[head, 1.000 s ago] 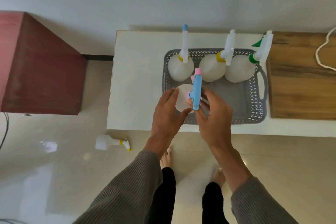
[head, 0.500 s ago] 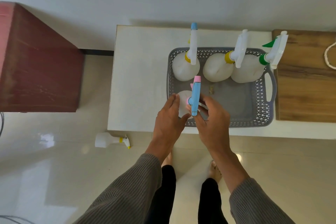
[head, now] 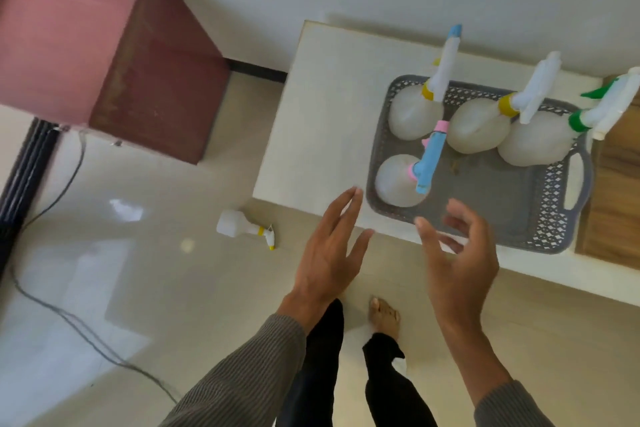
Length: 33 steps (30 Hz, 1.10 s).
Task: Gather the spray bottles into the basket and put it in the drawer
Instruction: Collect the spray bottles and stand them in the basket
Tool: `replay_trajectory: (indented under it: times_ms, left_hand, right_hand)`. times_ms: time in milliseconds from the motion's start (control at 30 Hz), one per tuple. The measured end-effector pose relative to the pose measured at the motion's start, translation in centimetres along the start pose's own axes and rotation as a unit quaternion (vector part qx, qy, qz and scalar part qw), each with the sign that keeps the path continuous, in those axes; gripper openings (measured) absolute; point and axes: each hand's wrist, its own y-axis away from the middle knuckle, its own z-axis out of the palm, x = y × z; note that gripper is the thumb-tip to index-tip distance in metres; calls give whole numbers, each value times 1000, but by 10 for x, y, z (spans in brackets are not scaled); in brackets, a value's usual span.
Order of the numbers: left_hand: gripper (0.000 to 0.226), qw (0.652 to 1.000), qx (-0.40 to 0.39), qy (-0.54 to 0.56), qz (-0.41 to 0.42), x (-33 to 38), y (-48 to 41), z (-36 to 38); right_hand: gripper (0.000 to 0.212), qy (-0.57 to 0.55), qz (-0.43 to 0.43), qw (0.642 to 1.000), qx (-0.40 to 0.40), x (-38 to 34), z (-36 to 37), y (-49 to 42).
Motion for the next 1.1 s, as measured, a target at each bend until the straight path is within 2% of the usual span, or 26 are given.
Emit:
replay_trajectory:
  times_ms: [133,267,367,500,700,767,900,1000,1100]
  left_hand:
    - [52,997,32,-38,-56,-31,67,-31]
    - [44,981,81,-38,-173,-68,137,-53]
    - [38,959,114,-29,-257,-94,186,-62]
    - [38,940,108,-22,-322,-124,228,-69]
    - [51,950,10,-43,-308,-196,223,-93]
    - [57,955,-56,-90,-278,-232,202,-103]
    - [69,922,-195,-225,-249,-311,151,-105]
    - [76,902,-233,-298,-207,-361,117,-96]
    - [78,891,-247,-323,-201,-403,86,-78]
  right_hand:
    - [33,13,-41,995,-94,4,-2,42]
    - [28,55,-71,967,-239,7,11,79]
    - [30,119,-88,926,-347,9,33,101]
    - [50,229,-99,851,-463,12,78,120]
    - [75,358,-95,774,-513,2,174,149]
    - [84,402,-109,751,-512,1,209,159]
    - [92,468,-103,706,-521,14,276,168]
    - [93,485,-77,688,-534,33,323,164]
    - [93,497,-58,673,-544,61,361,158]
